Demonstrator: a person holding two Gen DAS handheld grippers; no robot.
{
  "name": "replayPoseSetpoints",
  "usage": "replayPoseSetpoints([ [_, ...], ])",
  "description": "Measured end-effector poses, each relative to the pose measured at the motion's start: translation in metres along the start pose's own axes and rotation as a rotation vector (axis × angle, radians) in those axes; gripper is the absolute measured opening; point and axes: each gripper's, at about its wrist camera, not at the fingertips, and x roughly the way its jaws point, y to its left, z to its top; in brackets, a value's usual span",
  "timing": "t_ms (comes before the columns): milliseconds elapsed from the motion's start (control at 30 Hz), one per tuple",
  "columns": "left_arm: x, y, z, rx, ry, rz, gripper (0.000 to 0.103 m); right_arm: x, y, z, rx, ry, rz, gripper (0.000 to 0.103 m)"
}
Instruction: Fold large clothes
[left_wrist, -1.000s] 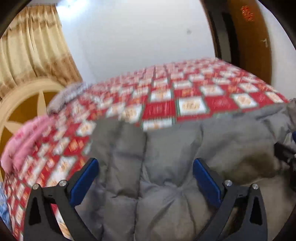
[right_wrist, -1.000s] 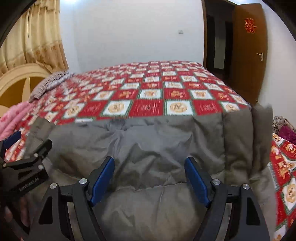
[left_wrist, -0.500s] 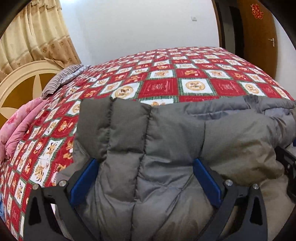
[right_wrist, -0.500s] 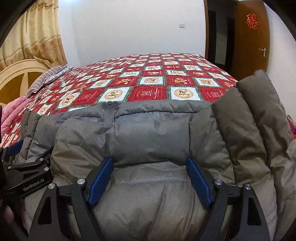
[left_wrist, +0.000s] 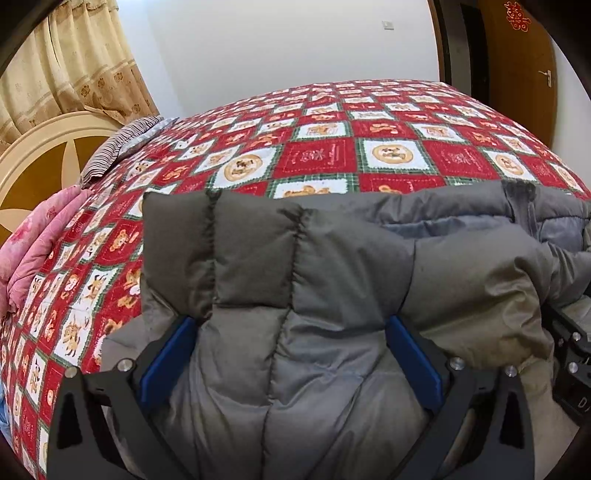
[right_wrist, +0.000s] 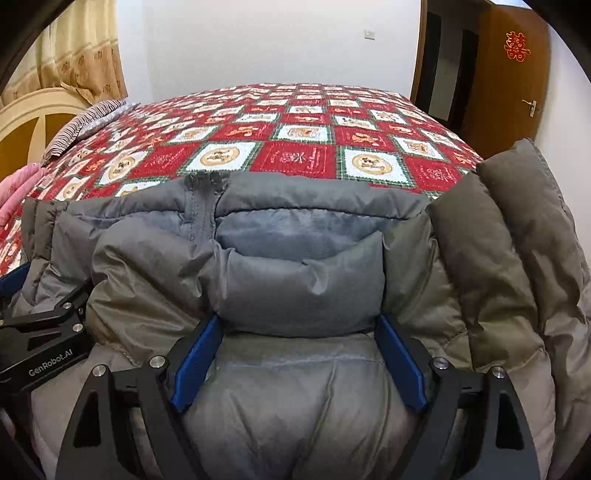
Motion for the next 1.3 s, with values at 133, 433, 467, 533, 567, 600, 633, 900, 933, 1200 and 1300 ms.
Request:
replayPoseSetpoints([
  [133, 0.0, 0.0, 0.0, 0.0, 0.001, -0.001, 0.103, 0.002, 0.001, 0.0, -0.01, 0.009, -0.01, 0.085],
  [433, -0.003, -0.001, 0.003, 0.028, 0.01, 0.02, 0.103, 0.005, 0.006, 0.001, -0.031, 0.028, -0.03, 0.086],
  [467, -0.01, 0.001, 0.003, 0.028, 0.014, 0.026, 0.103, 0.005, 0.007, 0.001, -0.034, 0.029, -0.033, 0.086],
  [533, -0.026, 0.01, 0.002, 0.008, 0.002, 0.013, 0.103, 0.004, 0.009, 0.0, -0.046, 0.033, -0.046, 0.086],
  [567, -0.038, 0.017, 0.001, -0.01, -0.018, -0.003, 0.103, 0.002, 0.011, 0.0, -0.059, 0.038, -0.054, 0.086],
  [600, -0.052, 0.024, -0.002, -0.024, -0.048, -0.014, 0.103, 0.001, 0.011, 0.001, -0.065, 0.044, -0.054, 0.086],
  [633, -0.061, 0.03, -0.005, -0.024, -0.072, -0.012, 0.103, -0.003, 0.01, 0.002, -0.065, 0.047, -0.052, 0.086],
  [900, -0.047, 0.045, -0.037, -0.007, -0.026, 0.024, 0.103, -0.063, 0.041, -0.024, -0.098, -0.066, -0.012, 0.086],
  [933, -0.043, 0.045, -0.04, -0.02, -0.026, 0.016, 0.103, -0.059, 0.046, -0.029, -0.117, -0.051, -0.029, 0.086],
  [1200, -0.044, 0.05, -0.045, -0.055, -0.036, -0.004, 0.103, -0.032, 0.049, -0.042, -0.141, -0.021, -0.059, 0.089],
  [1300, -0.056, 0.065, -0.05, -0.103, -0.021, -0.002, 0.103, -0.031, 0.047, -0.041, -0.138, -0.009, -0.048, 0.089],
])
